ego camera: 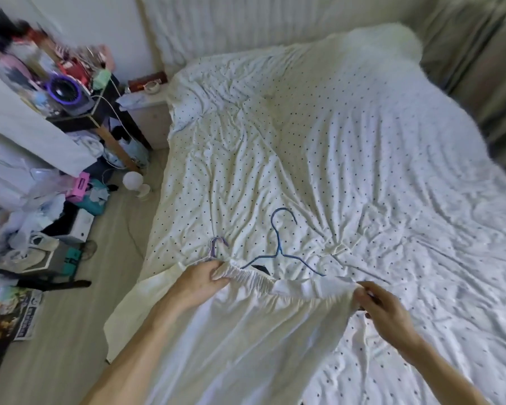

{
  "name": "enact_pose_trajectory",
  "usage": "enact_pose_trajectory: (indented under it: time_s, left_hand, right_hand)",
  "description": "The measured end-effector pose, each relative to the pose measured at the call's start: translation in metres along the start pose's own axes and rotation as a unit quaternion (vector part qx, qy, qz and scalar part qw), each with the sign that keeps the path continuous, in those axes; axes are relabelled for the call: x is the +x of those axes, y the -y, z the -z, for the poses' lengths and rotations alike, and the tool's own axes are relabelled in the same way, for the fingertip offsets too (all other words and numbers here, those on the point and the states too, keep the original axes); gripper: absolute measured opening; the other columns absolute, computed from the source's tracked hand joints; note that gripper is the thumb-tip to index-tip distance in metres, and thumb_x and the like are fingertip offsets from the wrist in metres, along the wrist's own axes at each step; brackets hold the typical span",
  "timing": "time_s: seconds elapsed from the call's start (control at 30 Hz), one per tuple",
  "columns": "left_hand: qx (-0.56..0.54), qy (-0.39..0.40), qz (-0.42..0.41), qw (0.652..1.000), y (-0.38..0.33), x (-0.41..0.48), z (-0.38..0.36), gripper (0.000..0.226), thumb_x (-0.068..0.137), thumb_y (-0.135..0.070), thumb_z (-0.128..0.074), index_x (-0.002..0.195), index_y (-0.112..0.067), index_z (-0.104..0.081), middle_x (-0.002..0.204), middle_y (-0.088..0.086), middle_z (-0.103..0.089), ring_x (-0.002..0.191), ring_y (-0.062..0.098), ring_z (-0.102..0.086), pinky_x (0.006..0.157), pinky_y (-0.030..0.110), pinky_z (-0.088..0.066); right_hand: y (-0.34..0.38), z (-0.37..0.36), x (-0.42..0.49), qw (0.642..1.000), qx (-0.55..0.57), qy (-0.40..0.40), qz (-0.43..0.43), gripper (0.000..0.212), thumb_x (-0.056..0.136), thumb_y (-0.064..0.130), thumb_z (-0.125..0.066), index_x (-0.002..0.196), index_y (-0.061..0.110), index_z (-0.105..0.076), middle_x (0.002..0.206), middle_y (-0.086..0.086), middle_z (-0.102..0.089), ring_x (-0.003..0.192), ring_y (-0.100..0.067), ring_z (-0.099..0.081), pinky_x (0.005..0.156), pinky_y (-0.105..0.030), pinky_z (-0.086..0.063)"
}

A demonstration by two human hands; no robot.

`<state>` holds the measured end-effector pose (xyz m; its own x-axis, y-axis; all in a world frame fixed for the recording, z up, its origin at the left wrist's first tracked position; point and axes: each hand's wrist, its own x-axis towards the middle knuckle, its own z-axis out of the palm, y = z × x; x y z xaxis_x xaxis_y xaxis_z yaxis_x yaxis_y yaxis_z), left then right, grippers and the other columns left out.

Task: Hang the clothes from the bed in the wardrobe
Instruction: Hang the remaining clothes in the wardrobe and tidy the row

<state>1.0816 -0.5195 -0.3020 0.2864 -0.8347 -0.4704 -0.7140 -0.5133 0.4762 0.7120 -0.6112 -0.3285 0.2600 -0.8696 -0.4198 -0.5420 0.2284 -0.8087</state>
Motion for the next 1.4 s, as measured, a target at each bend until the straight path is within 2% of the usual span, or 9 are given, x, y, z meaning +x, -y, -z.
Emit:
enact_pose_trajectory:
  time_s: [0.17, 0.3, 0.4, 0.57, 0.8, 0.9, 1.07, 1.23, 1.4]
  left_hand:
    - [-0.079, 0.08, -0.118, 0.987, -0.171, -0.058, -0.004, 0.056, 0.084, -0.044, -0.075, 0.132, -0.023, -0.055, 0.128, -0.016, -0.055, 0.124, 0.007, -0.052, 0.103, 0.025, -0.042]
    - [-0.105, 0.138, -0.233, 0.957, -0.33, -0.125, -0.038, 0.034, 0.095, -0.042, -0.062, 0.127, -0.03, -0.057, 0.11, -0.031, -0.056, 0.103, -0.014, -0.054, 0.076, 0.001, -0.038]
    - [-0.082, 0.183, -0.328, 0.923, -0.444, -0.174, -0.09, 0.023, 0.097, -0.037, -0.06, 0.118, -0.029, -0.066, 0.083, -0.026, -0.069, 0.086, -0.013, -0.062, 0.074, 0.002, -0.041]
    - [-0.063, 0.282, -0.443, 0.849, -0.591, -0.259, -0.201, 0.017, 0.096, -0.029, -0.065, 0.111, -0.026, -0.071, 0.102, -0.009, -0.075, 0.098, 0.006, -0.07, 0.085, 0.019, -0.052]
    - [0.03, 0.409, -0.543, 0.733, -0.706, -0.348, -0.343, 0.024, 0.095, -0.041, -0.065, 0.114, -0.027, -0.07, 0.107, -0.007, -0.071, 0.102, 0.007, -0.064, 0.099, 0.033, -0.047]
    - [0.065, 0.476, -0.549, 0.684, -0.738, -0.38, -0.395, 0.025, 0.095, -0.035, -0.065, 0.117, -0.024, -0.07, 0.111, -0.006, -0.072, 0.105, 0.008, -0.065, 0.096, 0.029, -0.049]
    - [0.112, 0.572, -0.545, 0.603, -0.775, -0.421, -0.466, 0.022, 0.095, -0.031, -0.064, 0.115, -0.024, -0.072, 0.109, 0.003, -0.074, 0.097, 0.012, -0.069, 0.084, 0.027, -0.055]
    - [0.193, 0.614, -0.552, 0.53, -0.795, -0.434, -0.511, 0.03, 0.097, -0.037, -0.061, 0.123, -0.025, -0.069, 0.116, 0.002, -0.073, 0.112, 0.018, -0.067, 0.103, 0.043, -0.05]
    - [0.269, 0.679, -0.537, 0.422, -0.807, -0.487, -0.549, 0.034, 0.098, -0.044, -0.059, 0.123, -0.023, -0.068, 0.12, 0.016, -0.067, 0.113, 0.03, -0.066, 0.102, 0.046, -0.048]
  right_hand:
    - [-0.026, 0.143, -0.095, 0.99, 0.02, -0.14, 0.02, 0.025, 0.099, 0.012, -0.057, 0.087, 0.031, -0.067, 0.07, 0.007, -0.069, 0.07, -0.015, -0.062, 0.069, -0.038, -0.048]
    - [-0.069, 0.274, -0.196, 0.955, 0.016, -0.294, 0.041, 0.016, 0.099, 0.025, -0.058, 0.097, 0.038, -0.067, 0.085, 0.009, -0.071, 0.083, -0.021, -0.065, 0.079, -0.044, -0.051]
    - [-0.105, 0.358, -0.293, 0.914, 0.019, -0.4, 0.057, 0.023, 0.098, 0.024, -0.06, 0.092, 0.046, -0.067, 0.093, 0.0, -0.066, 0.08, -0.018, -0.06, 0.073, -0.023, -0.049]
    - [-0.179, 0.432, -0.446, 0.826, 0.05, -0.561, 0.017, 0.029, 0.097, 0.021, -0.061, 0.09, 0.049, -0.066, 0.1, 0.006, -0.062, 0.09, -0.006, -0.06, 0.072, -0.004, -0.041]
    - [-0.278, 0.434, -0.593, 0.69, 0.023, -0.714, -0.117, 0.031, 0.098, 0.019, -0.06, 0.098, 0.051, -0.063, 0.097, 0.003, -0.056, 0.081, 0.004, -0.057, 0.068, -0.005, -0.041]
    - [-0.311, 0.41, -0.629, 0.642, -0.044, -0.743, -0.185, 0.015, 0.098, 0.042, -0.057, 0.104, 0.049, -0.069, 0.092, 0.011, -0.054, 0.08, -0.007, -0.059, 0.075, -0.025, -0.049]
    - [-0.35, 0.384, -0.661, 0.538, -0.148, -0.778, -0.288, 0.035, 0.097, 0.054, -0.042, 0.099, 0.03, -0.068, 0.084, 0.006, -0.057, 0.082, -0.026, -0.065, 0.074, -0.045, -0.052]
    - [-0.356, 0.356, -0.674, 0.447, -0.107, -0.824, -0.332, 0.033, 0.098, 0.042, -0.047, 0.098, 0.017, -0.069, 0.089, 0.002, -0.054, 0.083, -0.016, -0.054, 0.07, -0.023, -0.037]
    - [-0.36, 0.32, -0.69, 0.383, -0.051, -0.83, -0.401, 0.034, 0.1, 0.045, -0.045, 0.103, 0.018, -0.066, 0.093, 0.003, -0.051, 0.085, -0.012, -0.051, 0.073, -0.022, -0.036]
